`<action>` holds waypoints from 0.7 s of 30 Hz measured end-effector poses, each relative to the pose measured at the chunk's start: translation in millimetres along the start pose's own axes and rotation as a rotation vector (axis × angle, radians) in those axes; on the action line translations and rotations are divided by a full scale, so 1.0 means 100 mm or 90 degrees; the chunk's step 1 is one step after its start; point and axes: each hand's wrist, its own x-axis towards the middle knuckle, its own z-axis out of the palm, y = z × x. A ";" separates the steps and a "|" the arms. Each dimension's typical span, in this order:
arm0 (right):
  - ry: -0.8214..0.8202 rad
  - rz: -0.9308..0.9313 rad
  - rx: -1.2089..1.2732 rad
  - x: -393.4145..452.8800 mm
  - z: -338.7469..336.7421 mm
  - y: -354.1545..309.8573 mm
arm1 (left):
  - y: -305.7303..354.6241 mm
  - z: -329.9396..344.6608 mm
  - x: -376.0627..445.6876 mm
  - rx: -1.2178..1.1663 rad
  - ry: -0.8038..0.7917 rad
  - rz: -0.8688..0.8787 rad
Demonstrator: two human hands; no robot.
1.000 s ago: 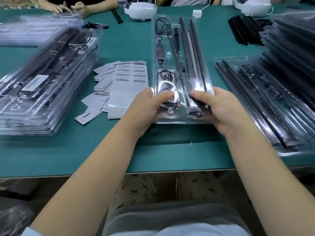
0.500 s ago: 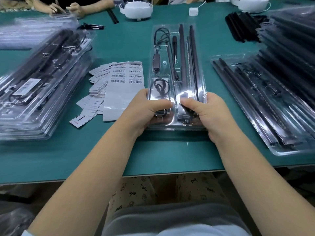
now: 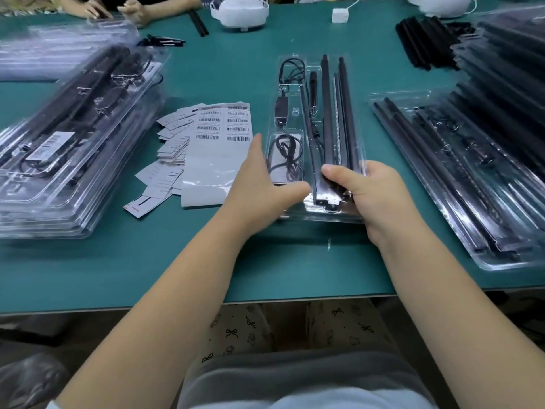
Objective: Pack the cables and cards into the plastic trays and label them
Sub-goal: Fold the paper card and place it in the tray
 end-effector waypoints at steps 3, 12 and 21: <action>0.001 -0.028 -0.030 0.00 0.00 0.02 | 0.01 0.07 -0.04 0.062 0.045 0.025; 0.010 -0.034 -0.083 0.04 0.06 0.03 | 0.03 0.07 0.03 0.134 0.084 0.006; 0.045 0.008 0.054 -0.06 0.02 -0.07 | -0.05 -0.07 0.07 -0.357 -0.112 -0.151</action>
